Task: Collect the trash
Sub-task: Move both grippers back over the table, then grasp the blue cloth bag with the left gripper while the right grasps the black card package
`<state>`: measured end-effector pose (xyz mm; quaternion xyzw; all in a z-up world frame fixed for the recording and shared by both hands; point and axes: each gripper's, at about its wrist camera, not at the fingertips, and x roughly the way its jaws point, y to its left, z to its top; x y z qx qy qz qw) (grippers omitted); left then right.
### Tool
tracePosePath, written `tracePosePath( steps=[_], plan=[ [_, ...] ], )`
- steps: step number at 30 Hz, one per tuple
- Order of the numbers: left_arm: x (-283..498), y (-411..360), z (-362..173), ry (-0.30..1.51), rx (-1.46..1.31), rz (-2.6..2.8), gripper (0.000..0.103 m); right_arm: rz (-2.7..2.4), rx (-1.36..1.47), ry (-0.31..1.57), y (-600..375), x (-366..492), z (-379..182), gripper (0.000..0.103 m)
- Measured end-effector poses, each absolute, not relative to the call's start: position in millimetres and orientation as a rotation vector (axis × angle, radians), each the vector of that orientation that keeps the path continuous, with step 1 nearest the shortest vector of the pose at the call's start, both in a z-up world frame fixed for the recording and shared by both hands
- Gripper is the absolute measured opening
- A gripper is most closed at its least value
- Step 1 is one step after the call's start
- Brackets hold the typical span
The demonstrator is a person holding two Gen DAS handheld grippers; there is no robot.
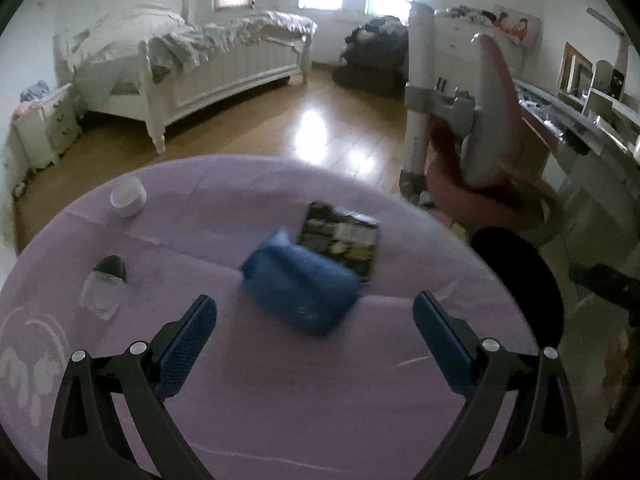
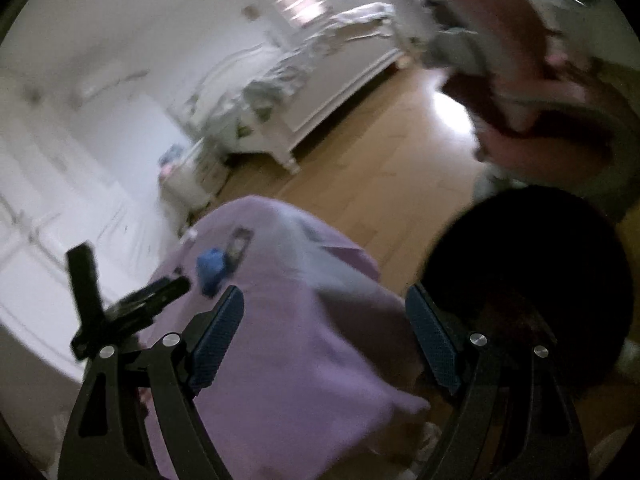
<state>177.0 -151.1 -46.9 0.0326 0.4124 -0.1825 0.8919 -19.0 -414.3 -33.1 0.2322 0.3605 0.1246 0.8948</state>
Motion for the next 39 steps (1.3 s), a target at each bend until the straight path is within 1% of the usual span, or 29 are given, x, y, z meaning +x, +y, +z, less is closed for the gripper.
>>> tracePosePath(
  steps=[6,12,13,14,15,16,17,18,21,26,30,31,34,35,36,38,39],
  plan=[
    [199.8,-150.9,-57.7,0.881,0.197,-0.438,0.098,0.340,0.272,0.769,-351.3,25.3,-21.9,0.082],
    [214.9,-159.3,-68.4,0.885,0.268,-0.538,0.097,0.390,0.082,0.808,-297.2,71.3,-28.5,0.082],
    [215.3,-159.0,-70.3,0.894,0.271,-0.547,0.086,0.398,0.056,0.814,-292.0,76.9,-32.1,0.082],
    [216.0,-157.6,-70.6,0.896,0.275,-0.539,0.079,0.406,0.031,0.818,-284.6,80.7,-34.8,0.082],
    [214.1,-153.8,-66.7,0.874,0.286,-0.507,0.078,0.422,0.002,0.824,-277.1,87.1,-37.5,0.082],
    [211.7,-149.4,-65.6,0.869,0.290,-0.492,0.074,0.440,-0.017,0.830,-270.7,91.5,-39.6,0.082],
    [210.6,-143.5,-64.4,0.874,0.275,-0.489,0.065,0.465,-0.040,0.836,-263.5,96.9,-41.6,0.082],
    [209.9,-138.6,-64.2,0.881,0.248,-0.495,0.063,0.477,-0.060,0.837,-256.4,101.5,-42.9,0.082],
    [202.3,-112.0,-58.1,0.896,0.139,-0.495,0.062,0.498,-0.152,0.832,-237.2,114.9,-48.1,0.082],
    [179.0,-79.9,-47.8,0.889,0.037,-0.460,0.062,0.517,-0.304,0.898,-201.6,146.2,-66.3,0.082],
    [158.9,-64.1,-45.7,0.885,-0.006,-0.434,0.062,0.492,-0.430,0.883,-179.7,156.6,-73.2,0.081],
    [153.1,-61.2,-44.8,0.886,-0.017,-0.430,0.062,0.496,-0.423,0.894,-177.3,157.4,-74.4,0.079],
    [140.8,-58.1,-45.5,0.886,-0.046,-0.430,0.062,0.460,-0.420,0.898,-177.0,159.2,-73.3,0.064],
    [138.3,-59.6,-46.8,0.887,-0.054,-0.431,0.062,0.447,-0.412,0.899,-178.9,158.6,-72.6,0.054],
    [133.7,-59.2,-46.8,0.888,-0.066,-0.434,0.062,0.437,-0.394,0.899,-182.3,157.6,-70.8,0.050],
    [129.5,-59.5,-47.0,0.885,-0.071,-0.434,0.062,0.443,-0.323,0.918,-192.6,154.9,-66.7,0.033],
    [125.9,-60.4,-46.5,0.884,-0.074,-0.437,0.062,0.451,-0.267,0.922,-200.9,151.1,-64.2,0.030]
  ],
)
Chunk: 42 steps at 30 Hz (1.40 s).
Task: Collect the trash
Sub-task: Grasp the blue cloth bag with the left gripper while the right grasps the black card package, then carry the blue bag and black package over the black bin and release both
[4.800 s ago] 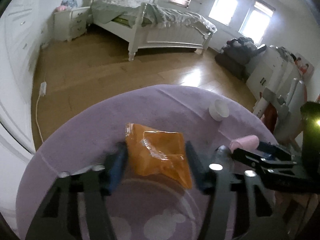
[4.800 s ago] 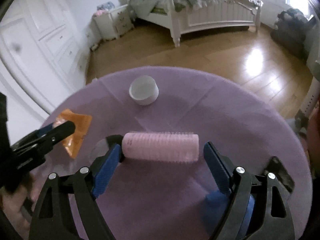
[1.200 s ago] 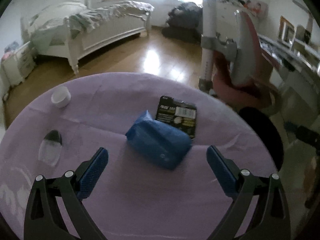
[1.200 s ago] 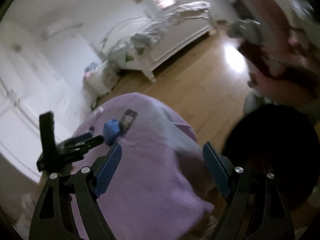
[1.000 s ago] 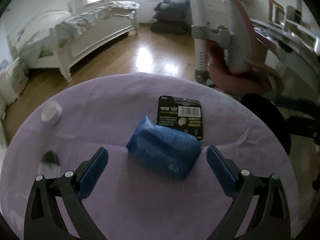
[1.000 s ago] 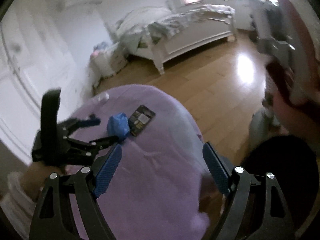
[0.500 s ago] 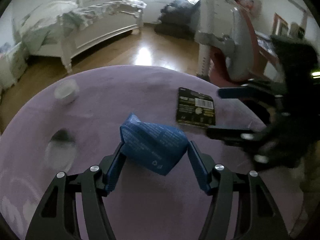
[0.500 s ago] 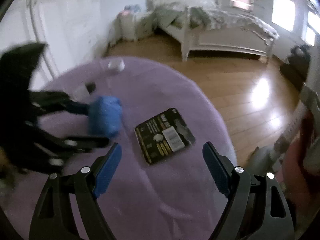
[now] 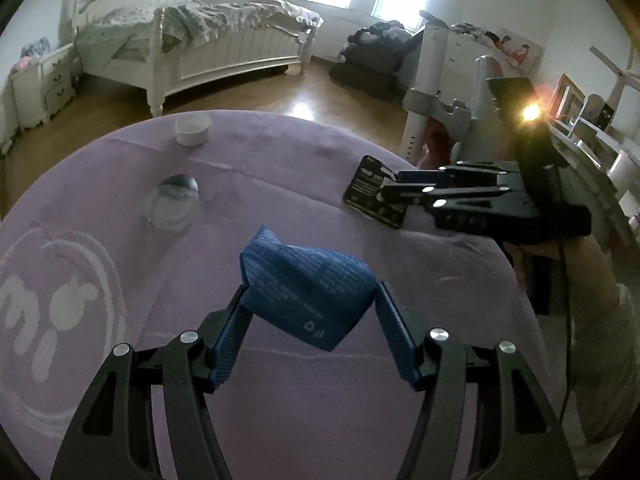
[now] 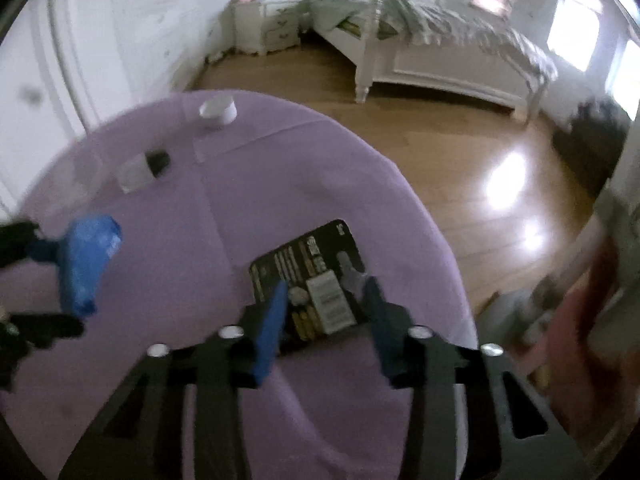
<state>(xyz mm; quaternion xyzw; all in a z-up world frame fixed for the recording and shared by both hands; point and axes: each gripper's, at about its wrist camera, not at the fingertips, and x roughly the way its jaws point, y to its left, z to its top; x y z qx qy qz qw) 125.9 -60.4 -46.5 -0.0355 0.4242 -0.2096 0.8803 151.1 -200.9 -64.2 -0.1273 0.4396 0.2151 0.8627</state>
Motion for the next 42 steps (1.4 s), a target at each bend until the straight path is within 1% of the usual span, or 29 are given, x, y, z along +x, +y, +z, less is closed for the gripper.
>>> tracePosePath(
  steps=[2,6,7,8,9,10,11,13,18,19,20,22,25,29,35,39,42],
  plan=[
    [117.7,-61.7,-44.9,0.877,-0.086,-0.451,0.062,0.455,-0.210,0.920,-215.1,143.7,-58.7,0.024],
    [105.9,-71.0,-41.9,0.869,-0.082,-0.465,0.062,0.563,-0.111,0.907,-226.9,124.3,-51.5,0.024],
    [106.1,-72.6,-41.6,0.868,-0.083,-0.467,0.062,0.562,-0.101,0.901,-229.0,122.8,-49.3,0.028],
    [105.2,-73.6,-41.4,0.866,-0.086,-0.468,0.062,0.551,-0.105,0.899,-227.1,120.8,-47.2,0.048],
    [101.4,-74.7,-40.9,0.863,-0.090,-0.466,0.062,0.534,-0.109,0.898,-226.5,120.2,-46.8,0.059],
    [99.1,-75.2,-40.9,0.863,-0.093,-0.465,0.062,0.531,-0.101,0.895,-226.0,120.4,-46.7,0.078],
    [95.7,-75.4,-41.5,0.864,-0.096,-0.461,0.063,0.538,-0.083,0.892,-225.0,120.7,-47.2,0.081],
    [91.4,-75.1,-42.9,0.870,-0.101,-0.453,0.063,0.545,-0.082,0.924,-219.1,126.9,-52.6,0.081],
    [79.2,-69.0,-42.1,0.872,-0.110,-0.423,0.063,0.518,-0.269,0.970,-178.7,124.4,-70.8,0.080],
    [77.8,-67.5,-41.5,0.869,-0.114,-0.419,0.063,0.508,-0.306,0.948,-172.1,119.6,-71.3,0.069],
    [76.7,-65.9,-41.0,0.867,-0.118,-0.416,0.063,0.520,-0.292,0.955,-168.8,118.0,-70.8,0.064],
    [72.3,-63.2,-39.4,0.863,-0.122,-0.411,0.063,0.501,-0.281,0.966,-165.6,115.2,-69.6,0.057],
    [65.8,-61.3,-38.1,0.858,-0.125,-0.410,0.063,0.491,-0.244,0.963,-167.3,106.5,-70.9,0.056],
    [63.6,-56.7,-36.1,0.849,-0.147,-0.409,0.063,0.546,-0.062,0.952,-188.6,86.5,-58.8,0.056],
    [63.5,-66.5,-19.5,0.803,-0.153,-0.443,0.063,0.625,0.300,0.814,-251.1,32.4,-19.0,0.056],
    [69.8,-95.9,-2.5,0.771,-0.130,-0.502,0.063,0.605,0.469,0.674,-310.9,-6.9,12.2,0.056],
    [77.6,-136.5,9.5,0.749,-0.105,-0.577,0.063,0.555,0.555,0.594,-358.1,-30.4,24.9,0.056]
  ],
)
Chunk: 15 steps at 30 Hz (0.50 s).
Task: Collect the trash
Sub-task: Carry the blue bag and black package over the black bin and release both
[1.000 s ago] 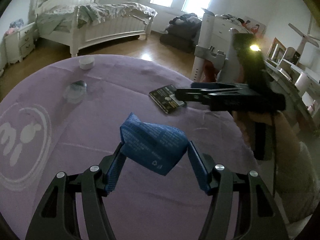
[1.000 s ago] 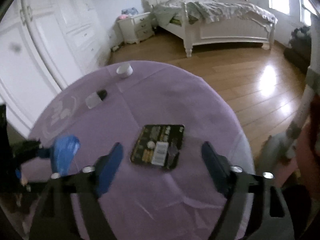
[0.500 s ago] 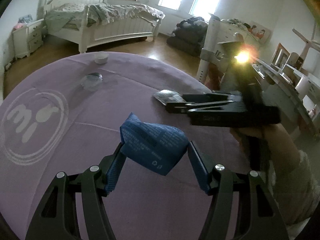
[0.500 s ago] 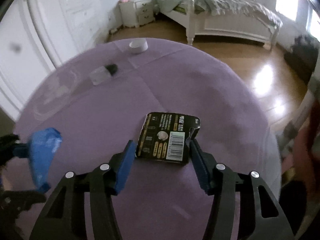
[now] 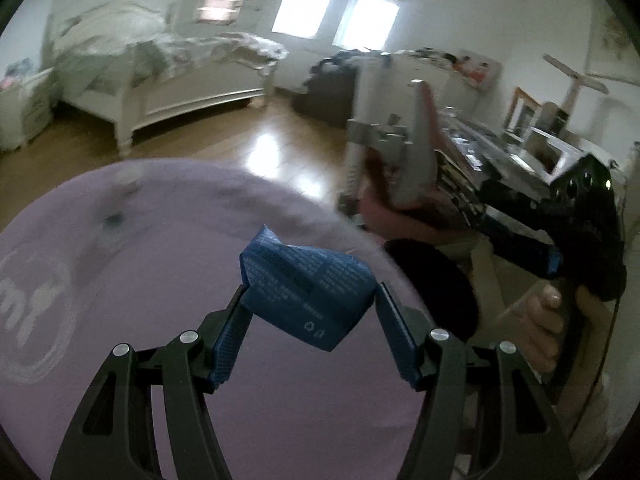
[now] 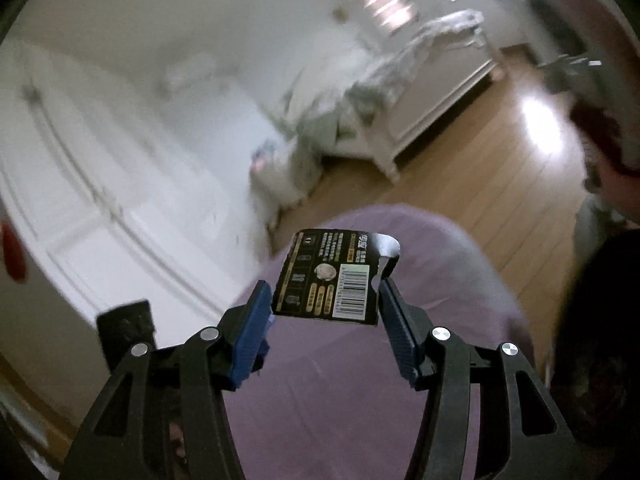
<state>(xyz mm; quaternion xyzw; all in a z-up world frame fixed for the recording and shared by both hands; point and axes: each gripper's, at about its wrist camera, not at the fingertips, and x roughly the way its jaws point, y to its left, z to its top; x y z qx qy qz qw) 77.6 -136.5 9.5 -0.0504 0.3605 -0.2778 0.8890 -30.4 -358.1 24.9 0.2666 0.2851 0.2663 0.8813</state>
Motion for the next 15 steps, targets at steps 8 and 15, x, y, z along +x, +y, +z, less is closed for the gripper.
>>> tracePosePath(
  steps=[8,15],
  plan=[
    [98.3,-264.2,9.9,0.761,-0.046,-0.802,0.063,0.312,0.666,0.481,-487.9,-86.6,21.5,0.056],
    [102.7,-354.9,-21.3,0.825,0.024,-0.912,0.063,0.164,0.774,0.506,-567.1,-108.7,-22.2,0.056]
  ],
)
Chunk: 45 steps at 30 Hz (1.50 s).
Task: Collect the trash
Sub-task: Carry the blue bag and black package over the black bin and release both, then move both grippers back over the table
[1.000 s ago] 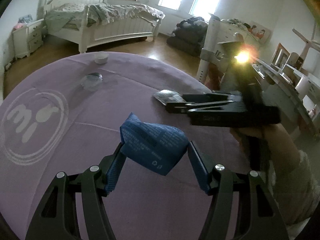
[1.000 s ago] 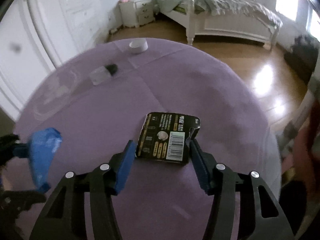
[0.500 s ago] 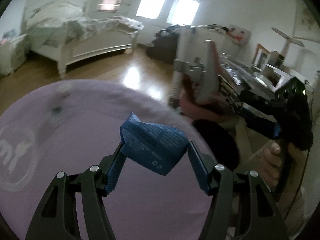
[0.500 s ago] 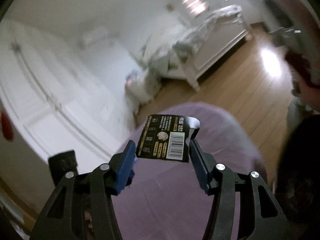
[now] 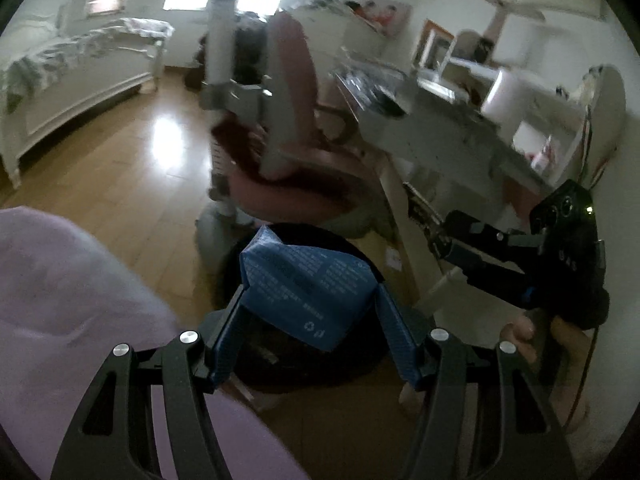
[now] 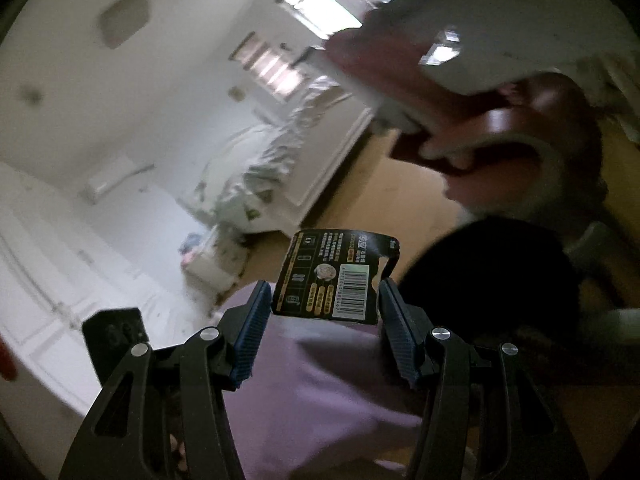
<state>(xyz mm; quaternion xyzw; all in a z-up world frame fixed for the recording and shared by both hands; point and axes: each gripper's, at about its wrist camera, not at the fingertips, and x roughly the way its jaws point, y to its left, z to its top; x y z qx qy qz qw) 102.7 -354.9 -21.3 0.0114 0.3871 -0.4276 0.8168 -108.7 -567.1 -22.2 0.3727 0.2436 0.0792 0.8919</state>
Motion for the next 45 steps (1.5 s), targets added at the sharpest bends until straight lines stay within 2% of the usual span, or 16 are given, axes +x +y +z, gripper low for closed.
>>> tracePosePath(
  steps=[9,18,21,23,26,31,39,45],
  plan=[
    [116.9,-414.7,-59.2,0.895,0.117,-0.944,0.063,0.091,0.848,0.551,-588.4,-109.2,-73.5,0.056],
    [122.4,-429.2,-75.4,0.945,0.142,-0.936,0.063,0.078,0.890,0.581,-599.4,-99.0,-99.0,0.057],
    [123.6,-434.1,-74.4,0.940,0.143,-0.937,0.073,0.078,0.903,0.594,-601.1,-97.8,-103.0,0.058],
    [124.0,-436.4,-75.4,0.942,0.151,-0.915,0.085,0.078,0.910,0.603,-600.9,-95.5,-103.9,0.062],
    [122.6,-433.1,-73.1,0.941,0.141,-0.909,0.088,0.057,0.923,0.597,-604.6,-96.8,-105.0,0.069],
    [115.0,-425.2,-61.8,0.931,0.144,-0.918,0.088,0.047,0.915,0.596,-603.4,-98.8,-100.2,0.069],
    [98.7,-358.8,-20.5,0.841,0.070,-0.869,0.089,0.120,0.854,0.622,-565.4,-83.2,-80.7,0.072],
    [104.3,-250.5,-1.8,0.775,-0.040,-0.675,0.089,0.239,0.730,0.673,-498.7,-53.8,-54.6,0.072]
  ],
)
